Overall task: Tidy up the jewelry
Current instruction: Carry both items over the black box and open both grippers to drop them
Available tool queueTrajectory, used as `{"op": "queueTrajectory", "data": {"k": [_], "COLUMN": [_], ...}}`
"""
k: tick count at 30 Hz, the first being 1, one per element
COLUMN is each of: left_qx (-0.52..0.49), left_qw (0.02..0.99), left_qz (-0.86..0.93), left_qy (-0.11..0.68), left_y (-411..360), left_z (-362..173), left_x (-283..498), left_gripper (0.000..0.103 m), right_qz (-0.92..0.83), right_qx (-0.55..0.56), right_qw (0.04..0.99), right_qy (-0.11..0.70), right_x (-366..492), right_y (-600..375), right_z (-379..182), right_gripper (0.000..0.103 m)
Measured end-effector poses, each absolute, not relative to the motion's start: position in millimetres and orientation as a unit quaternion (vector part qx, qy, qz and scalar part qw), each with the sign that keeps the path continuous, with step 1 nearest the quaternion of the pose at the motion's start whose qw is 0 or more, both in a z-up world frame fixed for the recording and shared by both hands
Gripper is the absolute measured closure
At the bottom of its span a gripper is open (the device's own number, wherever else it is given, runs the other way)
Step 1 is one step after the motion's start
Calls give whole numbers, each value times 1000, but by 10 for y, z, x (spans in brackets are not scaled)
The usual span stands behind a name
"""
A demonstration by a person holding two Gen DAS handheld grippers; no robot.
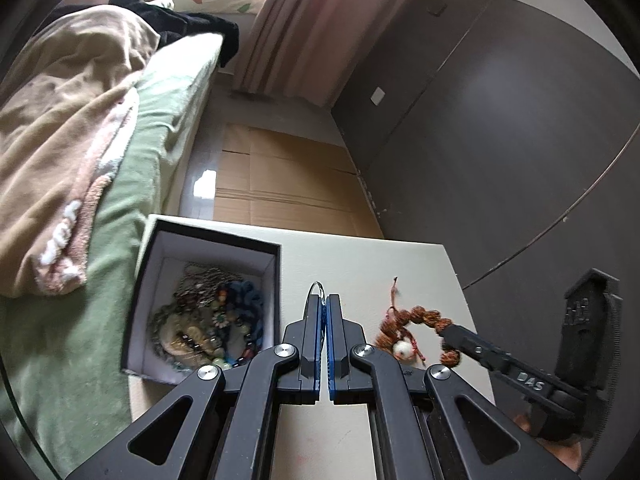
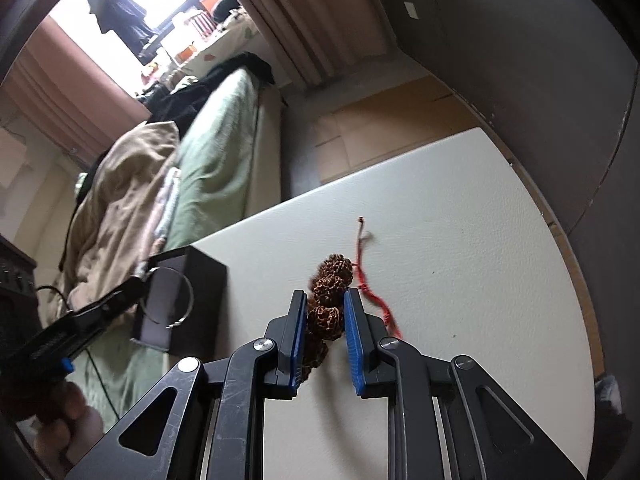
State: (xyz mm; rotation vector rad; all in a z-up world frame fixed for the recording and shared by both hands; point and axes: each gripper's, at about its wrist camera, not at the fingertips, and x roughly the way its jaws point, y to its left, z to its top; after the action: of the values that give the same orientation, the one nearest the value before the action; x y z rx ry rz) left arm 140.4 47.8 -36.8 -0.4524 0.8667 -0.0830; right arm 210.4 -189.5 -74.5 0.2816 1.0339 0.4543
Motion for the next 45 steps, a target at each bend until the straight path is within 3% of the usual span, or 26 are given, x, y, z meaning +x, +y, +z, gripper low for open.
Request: {"op": "queueTrajectory", "data": {"k": [21, 38, 39, 41, 42, 43, 45], "left_qx": [-255, -287, -286, -289, -295, -302, -306], "left_qw": [885, 835, 836, 839, 840, 844, 852], "left_qz": [18, -12, -6, -1, -3, -4, 2], "left_qy": [389, 470, 469, 461, 455, 443, 424], "left_y": [1100, 1125, 1146, 1208, 1239, 1284, 1355], "left_z": [-211, -545, -540, -492, -463, -415, -327], "left_x": [1247, 1529, 1519, 1485, 1470, 1433, 1372], "left_gripper": [102, 100, 95, 68, 39, 19, 16], "right_qz": [273, 328, 331, 336, 339, 343, 350], "right_qx": [159, 148, 149, 149, 149, 149, 149], "right_qw": [848, 836, 836, 836, 835, 835, 836], "right_qy": [425, 414, 412, 409, 406, 403, 396], "right_x": [1857, 1860, 1866, 1870, 1870, 1867, 1851], "right_y": [-1748, -1188, -1155, -1093, -1064, -1038, -989], "right_z": [-312, -259, -247, -229, -215, -202, -167], "right_gripper": [83, 83, 83, 83, 83, 83, 83]}}
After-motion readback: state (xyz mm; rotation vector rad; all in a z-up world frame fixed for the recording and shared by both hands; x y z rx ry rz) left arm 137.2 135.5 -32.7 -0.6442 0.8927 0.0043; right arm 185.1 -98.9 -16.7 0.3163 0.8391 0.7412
